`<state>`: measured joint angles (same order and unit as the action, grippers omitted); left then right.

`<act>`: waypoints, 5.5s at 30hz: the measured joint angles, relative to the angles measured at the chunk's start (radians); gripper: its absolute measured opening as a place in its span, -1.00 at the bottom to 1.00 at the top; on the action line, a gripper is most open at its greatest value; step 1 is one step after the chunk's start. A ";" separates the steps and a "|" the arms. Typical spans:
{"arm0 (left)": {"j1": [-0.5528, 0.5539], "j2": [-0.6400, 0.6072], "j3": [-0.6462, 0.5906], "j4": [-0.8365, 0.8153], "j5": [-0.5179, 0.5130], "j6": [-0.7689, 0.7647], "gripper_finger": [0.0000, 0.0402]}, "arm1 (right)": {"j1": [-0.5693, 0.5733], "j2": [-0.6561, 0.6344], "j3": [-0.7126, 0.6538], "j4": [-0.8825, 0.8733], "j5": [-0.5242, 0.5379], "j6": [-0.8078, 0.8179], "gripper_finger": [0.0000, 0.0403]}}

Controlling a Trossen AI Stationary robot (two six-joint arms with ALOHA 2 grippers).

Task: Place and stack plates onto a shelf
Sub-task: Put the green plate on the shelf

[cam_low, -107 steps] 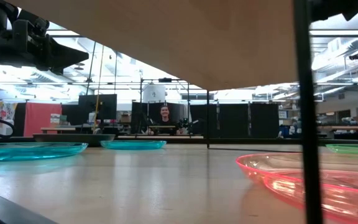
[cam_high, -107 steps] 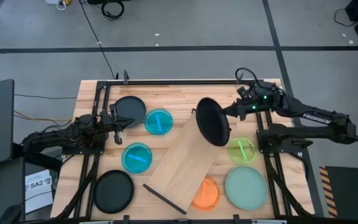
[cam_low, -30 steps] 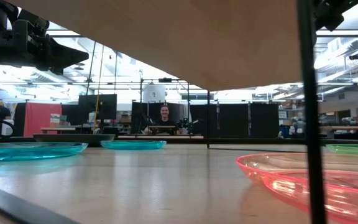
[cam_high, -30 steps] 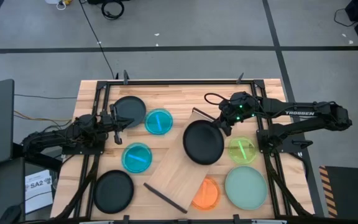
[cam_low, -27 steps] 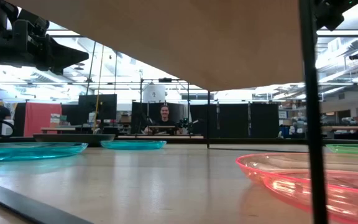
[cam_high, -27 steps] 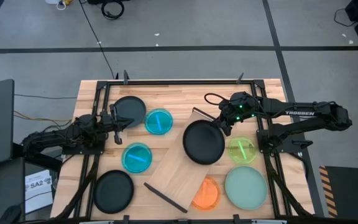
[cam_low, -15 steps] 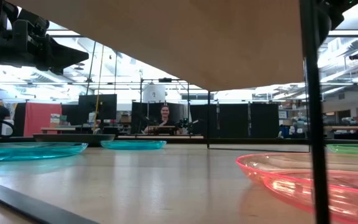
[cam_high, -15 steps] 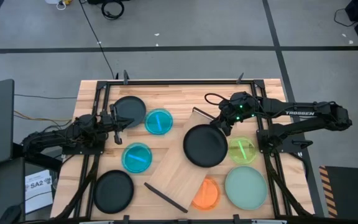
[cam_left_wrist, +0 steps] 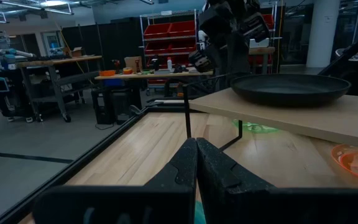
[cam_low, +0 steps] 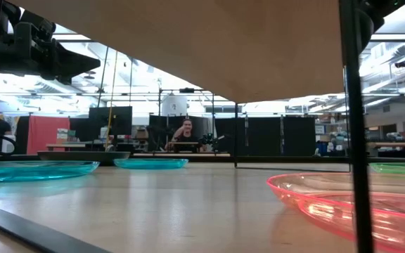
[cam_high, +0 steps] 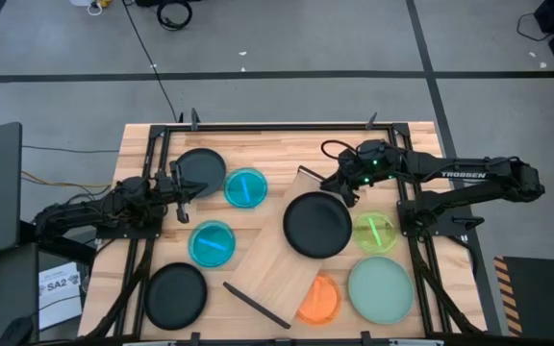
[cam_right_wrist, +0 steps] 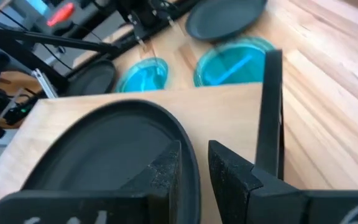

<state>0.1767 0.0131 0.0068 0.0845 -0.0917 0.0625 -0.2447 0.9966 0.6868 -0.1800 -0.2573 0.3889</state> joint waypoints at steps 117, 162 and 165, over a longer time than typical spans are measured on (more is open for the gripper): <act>0.000 0.000 0.000 0.000 0.000 0.000 -0.94 | -0.367 0.265 0.076 -0.962 -0.033 -0.871 -0.57; 0.000 0.000 0.000 0.000 0.000 0.000 -0.94 | -0.361 0.655 0.076 -0.899 -0.050 -0.860 -0.57; 0.000 0.000 0.000 0.000 0.000 0.000 -0.94 | -0.352 0.655 0.076 -0.899 -0.056 -0.861 -0.57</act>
<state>0.1768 0.0128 0.0068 0.0845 -0.0919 0.0628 -0.5967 1.6512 0.7631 -1.0786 -0.3135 -0.4718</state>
